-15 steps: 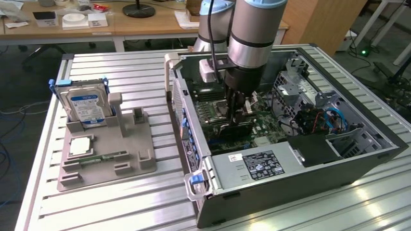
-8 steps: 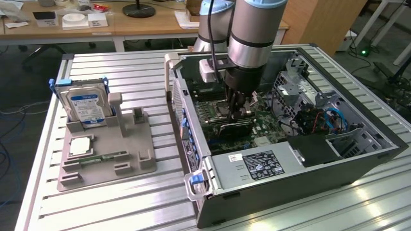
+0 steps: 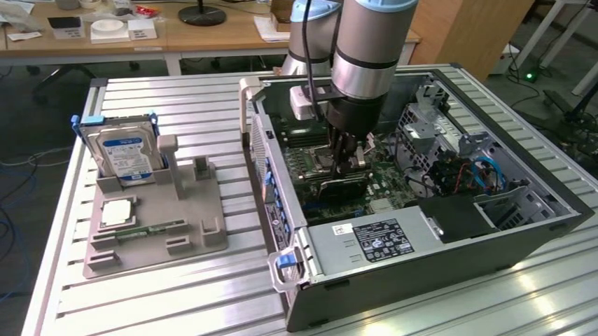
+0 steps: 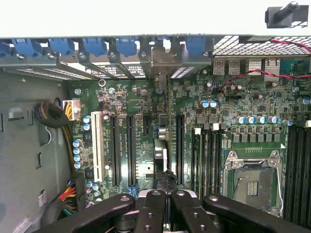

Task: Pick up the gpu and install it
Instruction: 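Press down on the gpu until it lock into place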

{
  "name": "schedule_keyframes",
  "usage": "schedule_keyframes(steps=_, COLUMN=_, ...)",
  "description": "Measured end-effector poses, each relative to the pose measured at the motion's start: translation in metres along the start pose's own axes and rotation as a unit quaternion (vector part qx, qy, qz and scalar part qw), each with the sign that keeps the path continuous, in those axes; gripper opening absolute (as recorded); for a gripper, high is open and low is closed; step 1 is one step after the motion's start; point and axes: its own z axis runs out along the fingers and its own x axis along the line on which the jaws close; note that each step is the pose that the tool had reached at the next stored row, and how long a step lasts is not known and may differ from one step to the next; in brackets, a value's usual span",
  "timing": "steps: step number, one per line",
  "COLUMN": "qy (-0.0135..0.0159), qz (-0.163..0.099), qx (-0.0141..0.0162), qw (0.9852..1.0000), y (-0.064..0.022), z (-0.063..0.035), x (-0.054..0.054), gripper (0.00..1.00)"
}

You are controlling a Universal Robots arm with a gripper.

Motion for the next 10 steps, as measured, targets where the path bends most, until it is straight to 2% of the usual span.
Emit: schedule_keyframes(steps=10, qy=0.0001, qz=0.0, qx=0.0, qw=1.0, y=0.0018, z=-0.0003, x=0.0001, gripper=0.1)
